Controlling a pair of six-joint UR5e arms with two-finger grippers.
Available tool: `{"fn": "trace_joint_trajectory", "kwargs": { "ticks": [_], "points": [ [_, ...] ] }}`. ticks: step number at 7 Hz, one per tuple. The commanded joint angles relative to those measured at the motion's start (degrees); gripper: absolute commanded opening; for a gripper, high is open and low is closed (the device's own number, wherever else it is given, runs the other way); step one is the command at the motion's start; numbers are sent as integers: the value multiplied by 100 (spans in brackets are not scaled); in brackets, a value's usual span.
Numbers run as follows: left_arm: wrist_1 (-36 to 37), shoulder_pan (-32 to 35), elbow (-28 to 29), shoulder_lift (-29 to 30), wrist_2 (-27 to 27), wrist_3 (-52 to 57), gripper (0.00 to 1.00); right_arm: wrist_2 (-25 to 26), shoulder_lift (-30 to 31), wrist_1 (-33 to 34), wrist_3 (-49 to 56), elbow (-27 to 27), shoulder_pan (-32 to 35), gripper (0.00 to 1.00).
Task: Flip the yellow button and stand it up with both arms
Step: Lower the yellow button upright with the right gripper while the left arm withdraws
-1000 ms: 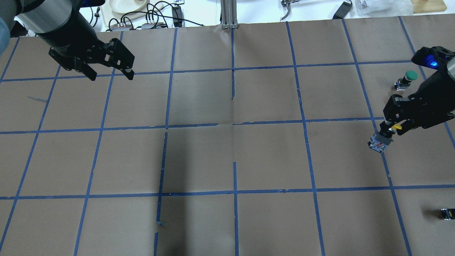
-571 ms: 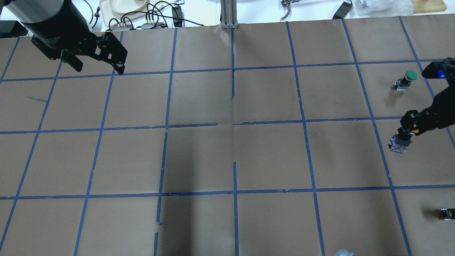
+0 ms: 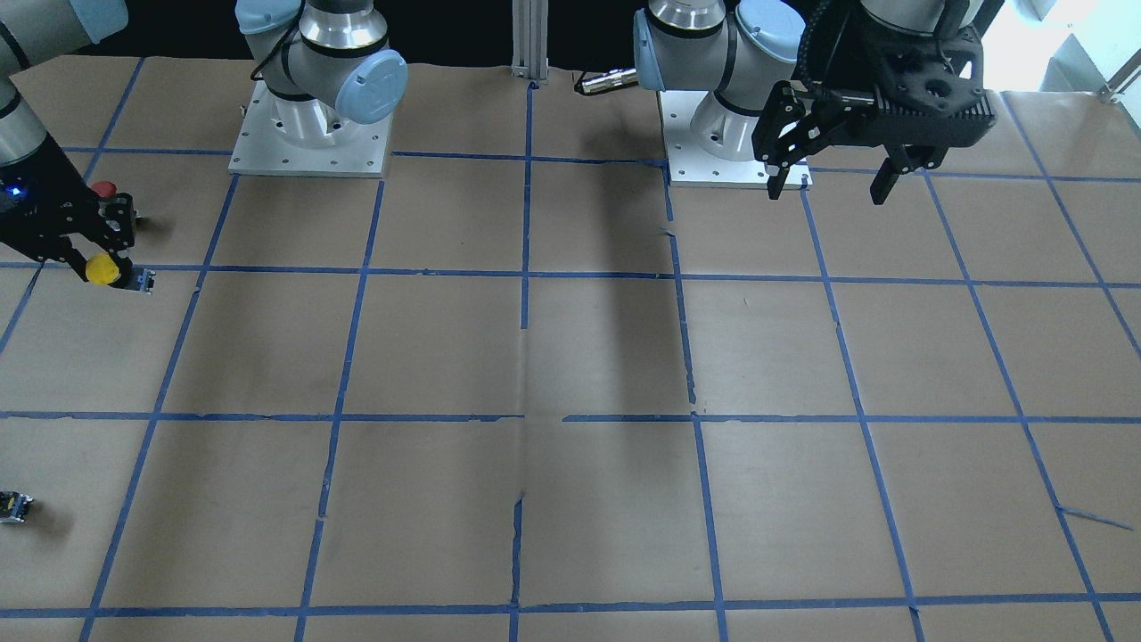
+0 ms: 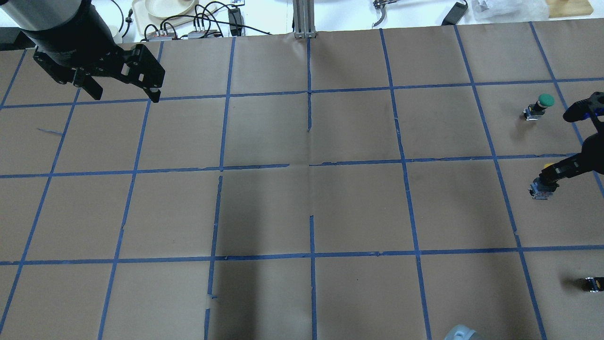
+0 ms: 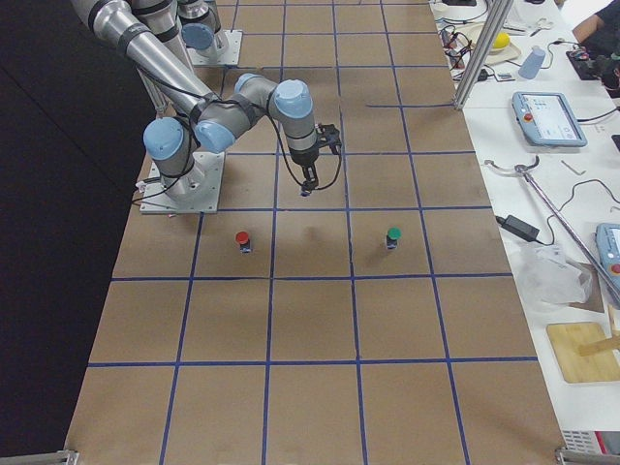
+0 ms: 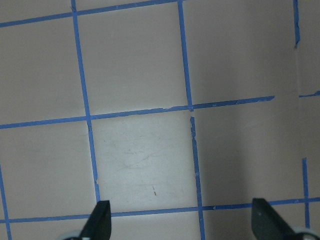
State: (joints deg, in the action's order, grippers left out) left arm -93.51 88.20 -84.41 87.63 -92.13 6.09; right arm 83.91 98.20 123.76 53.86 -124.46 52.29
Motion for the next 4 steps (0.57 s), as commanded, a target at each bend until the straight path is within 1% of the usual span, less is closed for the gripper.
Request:
{"fn": "trace_joint_trajectory", "kwargs": {
  "ticks": [1,2,3,4],
  "points": [
    [35,-13,3,-44,55,66,100,-33,-38,909,667,-323,-192,17],
    [35,-22,21,-44,72,93,100,-120,-186,1105,835,-325,-419,16],
    [35,-39,-101,-27,72,111,100,-434,-492,1455,1246,-325,-639,16],
    [35,-40,-119,-27,63,146,100,-472,-887,1954,1345,-325,-815,12]
  ]
}}
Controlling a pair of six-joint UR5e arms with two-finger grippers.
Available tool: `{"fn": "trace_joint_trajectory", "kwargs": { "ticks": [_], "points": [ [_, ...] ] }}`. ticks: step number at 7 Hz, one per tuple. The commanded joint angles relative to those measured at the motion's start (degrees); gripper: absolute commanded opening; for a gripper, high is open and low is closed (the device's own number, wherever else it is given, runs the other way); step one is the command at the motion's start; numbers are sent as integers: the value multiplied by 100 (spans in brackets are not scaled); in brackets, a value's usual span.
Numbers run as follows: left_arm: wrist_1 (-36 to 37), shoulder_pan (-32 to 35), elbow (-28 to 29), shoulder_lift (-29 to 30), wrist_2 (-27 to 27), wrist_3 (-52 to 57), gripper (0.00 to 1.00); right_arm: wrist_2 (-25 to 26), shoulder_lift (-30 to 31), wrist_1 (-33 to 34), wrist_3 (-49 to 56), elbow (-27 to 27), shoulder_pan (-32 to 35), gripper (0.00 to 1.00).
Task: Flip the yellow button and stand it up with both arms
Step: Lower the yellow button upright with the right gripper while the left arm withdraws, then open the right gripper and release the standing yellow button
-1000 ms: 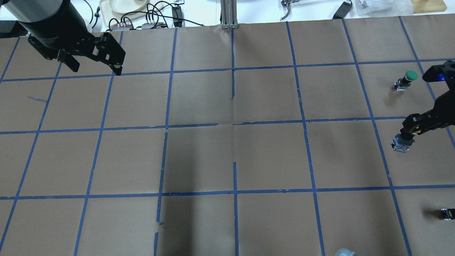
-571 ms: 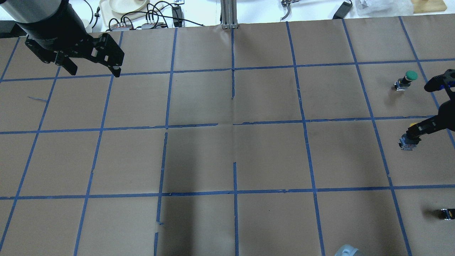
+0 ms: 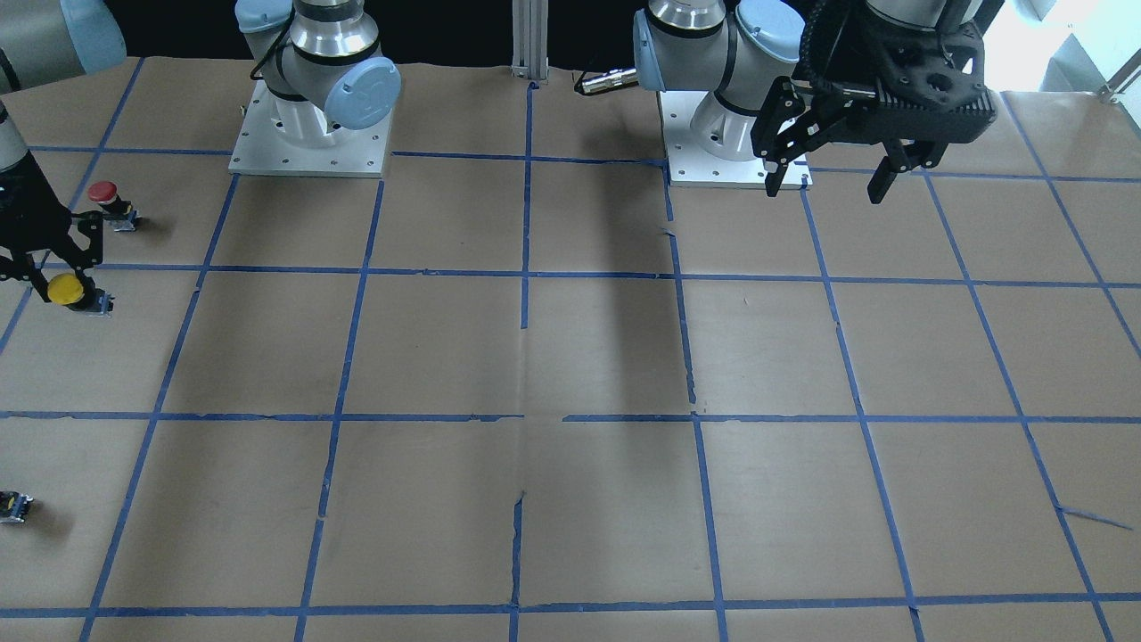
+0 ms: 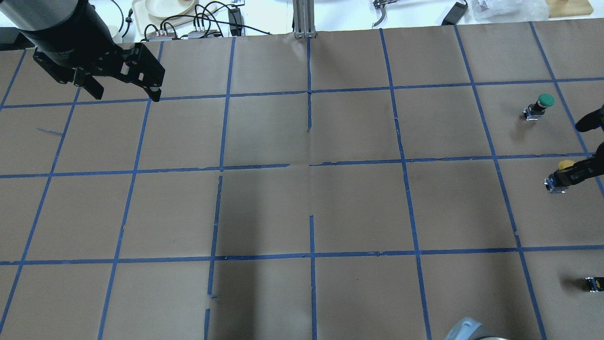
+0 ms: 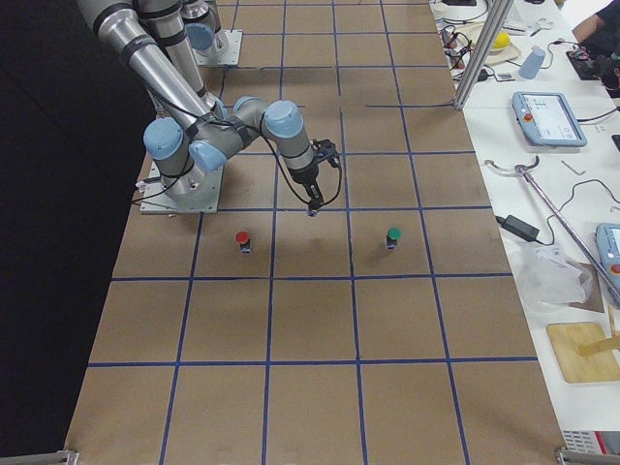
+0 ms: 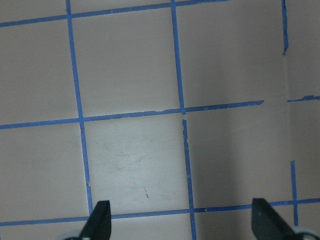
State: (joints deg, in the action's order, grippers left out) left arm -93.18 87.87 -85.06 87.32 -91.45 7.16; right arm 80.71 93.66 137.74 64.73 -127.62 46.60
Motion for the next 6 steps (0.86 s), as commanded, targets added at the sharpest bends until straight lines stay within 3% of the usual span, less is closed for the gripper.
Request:
{"fn": "trace_joint_trajectory", "kwargs": {
  "ticks": [1,3,6],
  "points": [
    [1,-16,-89,39,22,153,100,-204,-889,1161,625,-34,-465,11],
    [-165,-7,-98,-4,232,-117,100,-512,-1314,1886,681,-96,-686,10],
    [-280,2,-98,4,260,-504,100,-503,-1280,2115,470,-412,-687,8]
  ]
}}
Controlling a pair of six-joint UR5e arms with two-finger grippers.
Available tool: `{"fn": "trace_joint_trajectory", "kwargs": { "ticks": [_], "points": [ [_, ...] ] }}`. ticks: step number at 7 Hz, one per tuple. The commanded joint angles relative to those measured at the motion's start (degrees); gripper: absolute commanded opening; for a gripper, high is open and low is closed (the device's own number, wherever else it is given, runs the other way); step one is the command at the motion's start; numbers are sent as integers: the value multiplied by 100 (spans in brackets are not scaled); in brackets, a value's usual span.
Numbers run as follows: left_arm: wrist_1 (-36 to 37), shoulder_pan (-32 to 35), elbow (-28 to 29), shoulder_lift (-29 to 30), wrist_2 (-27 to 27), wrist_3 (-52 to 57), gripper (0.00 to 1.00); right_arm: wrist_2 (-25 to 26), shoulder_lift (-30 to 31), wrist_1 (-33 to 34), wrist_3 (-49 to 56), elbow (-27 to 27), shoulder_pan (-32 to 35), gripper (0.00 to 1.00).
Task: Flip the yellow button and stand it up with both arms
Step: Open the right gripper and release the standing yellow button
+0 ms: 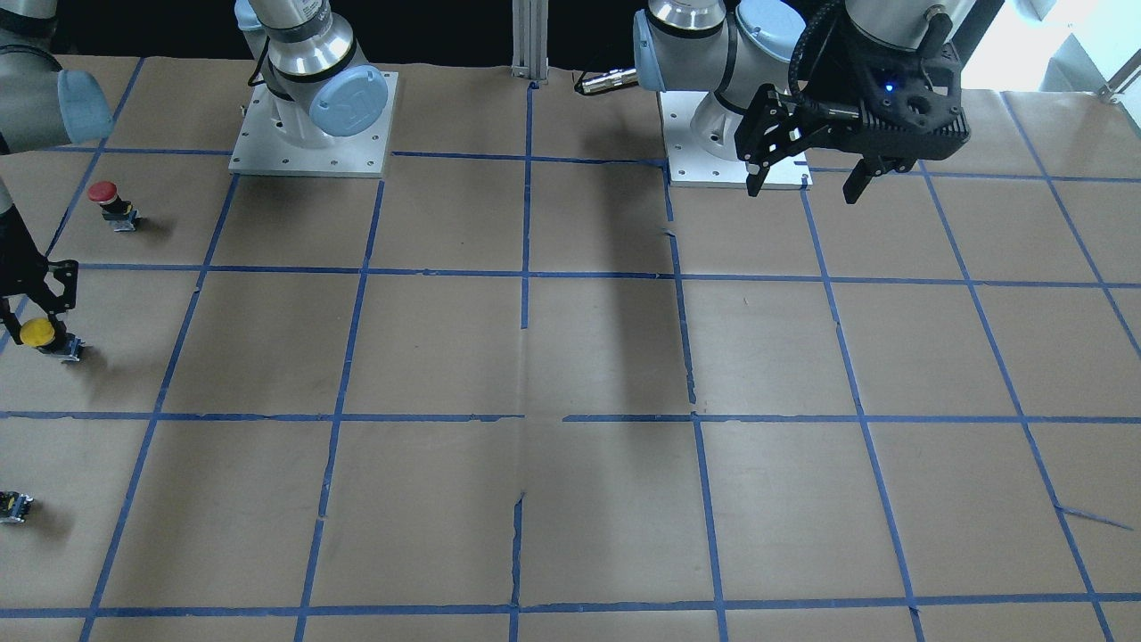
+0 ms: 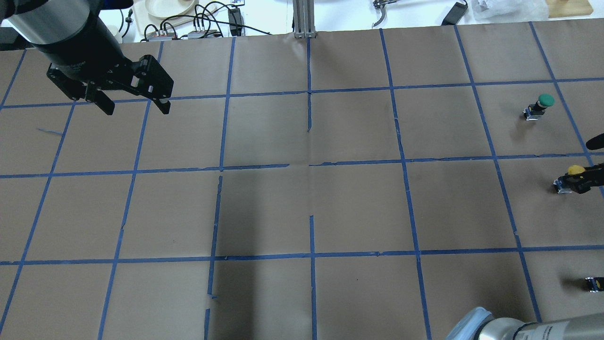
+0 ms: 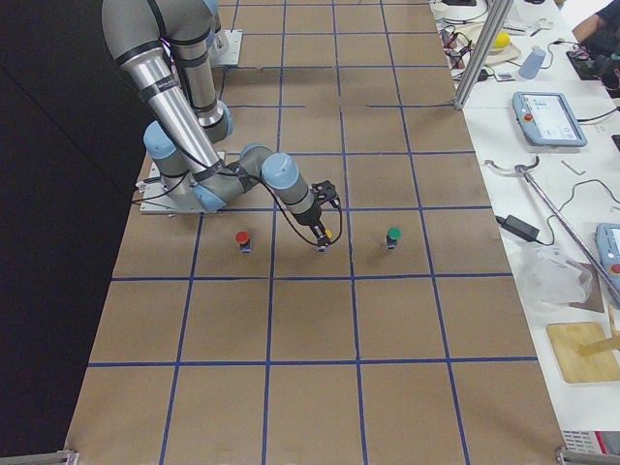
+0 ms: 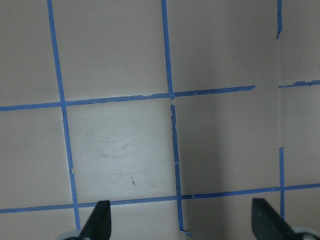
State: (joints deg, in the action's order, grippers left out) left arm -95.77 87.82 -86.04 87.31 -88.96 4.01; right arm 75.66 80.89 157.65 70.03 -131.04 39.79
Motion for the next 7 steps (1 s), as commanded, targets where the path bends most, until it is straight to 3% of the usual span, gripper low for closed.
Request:
{"fn": "trace_joint_trajectory", "kwargs": {
  "ticks": [1,4,5,7],
  "points": [
    [-20,7,8,5,11,-198,100,18,40,117,-60,-79,-7,8],
    [-12,-2,17,14,19,-207,100,27,260,55,-60,-220,-7,9],
    [-20,-11,8,14,246,-225,100,27,252,46,-60,-220,-7,10],
    [15,-2,8,31,177,-234,100,28,225,20,-60,-220,-7,19]
  ]
}}
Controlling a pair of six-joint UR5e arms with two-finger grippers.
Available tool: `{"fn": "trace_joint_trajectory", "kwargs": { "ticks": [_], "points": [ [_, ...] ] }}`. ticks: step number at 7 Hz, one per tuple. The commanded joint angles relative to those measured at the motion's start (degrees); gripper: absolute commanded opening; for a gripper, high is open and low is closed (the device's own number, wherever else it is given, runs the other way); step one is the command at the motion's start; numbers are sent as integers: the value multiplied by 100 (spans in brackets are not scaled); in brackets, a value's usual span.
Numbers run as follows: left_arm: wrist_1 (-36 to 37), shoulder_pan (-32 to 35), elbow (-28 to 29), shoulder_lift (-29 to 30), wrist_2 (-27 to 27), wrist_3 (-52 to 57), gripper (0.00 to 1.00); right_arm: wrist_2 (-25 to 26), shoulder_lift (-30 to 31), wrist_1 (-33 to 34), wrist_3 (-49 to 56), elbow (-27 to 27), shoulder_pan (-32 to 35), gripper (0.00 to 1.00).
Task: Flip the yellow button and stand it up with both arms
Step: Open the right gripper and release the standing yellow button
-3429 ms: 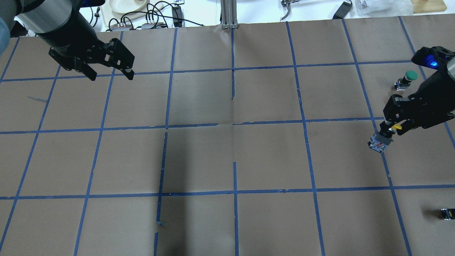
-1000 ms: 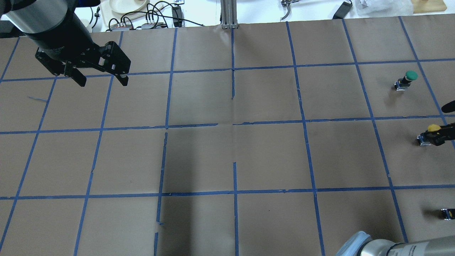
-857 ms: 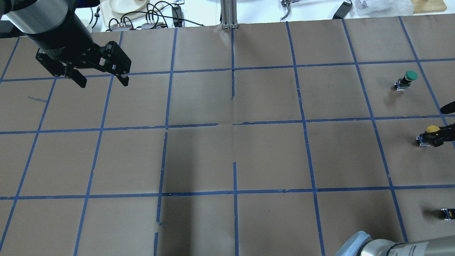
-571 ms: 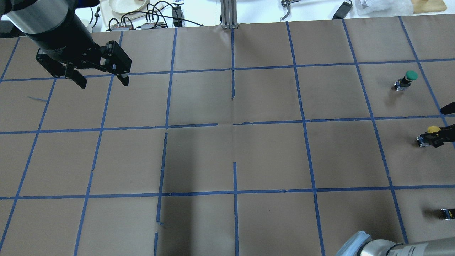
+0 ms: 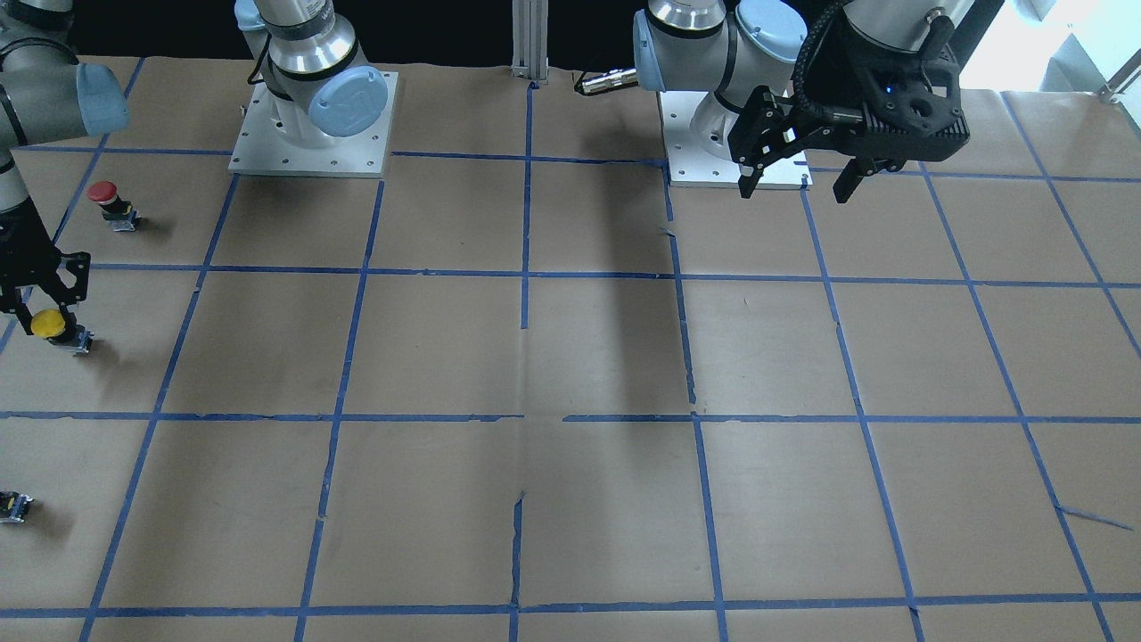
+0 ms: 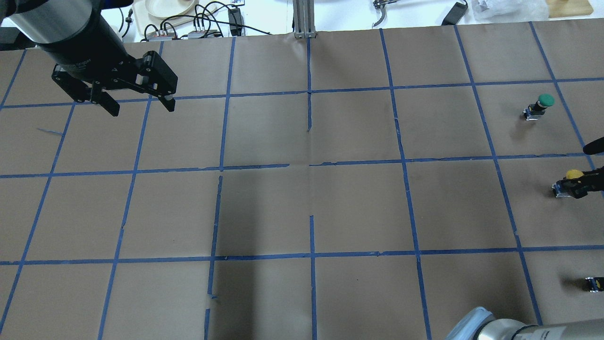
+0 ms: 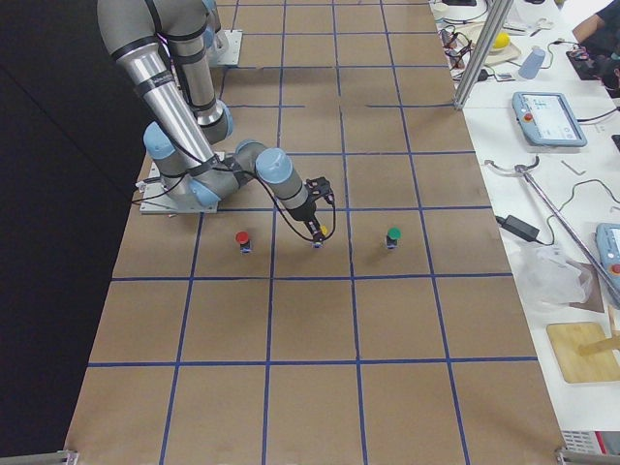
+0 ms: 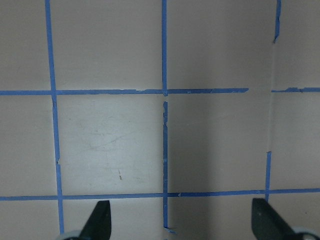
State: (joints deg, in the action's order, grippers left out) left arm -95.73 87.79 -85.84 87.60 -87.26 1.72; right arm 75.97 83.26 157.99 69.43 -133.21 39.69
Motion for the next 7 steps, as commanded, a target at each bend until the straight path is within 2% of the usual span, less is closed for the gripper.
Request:
{"fn": "trace_joint_trajectory", "kwargs": {
  "ticks": [1,2,3,5,7],
  "points": [
    [2,2,49,11,-1,-14,100,5,-29,-5,0,-3,-5,28],
    [10,2,93,11,-97,-49,100,5,-29,-14,0,-3,-5,43],
    [-16,2,42,-6,-333,-67,100,5,-20,-5,0,-3,-5,69],
    [-42,1,-20,-50,-326,-180,100,66,-11,-5,-18,6,-5,95],
    [-51,-7,-3,-7,-283,-251,100,197,24,-5,-52,15,-5,100]
  ]
}}
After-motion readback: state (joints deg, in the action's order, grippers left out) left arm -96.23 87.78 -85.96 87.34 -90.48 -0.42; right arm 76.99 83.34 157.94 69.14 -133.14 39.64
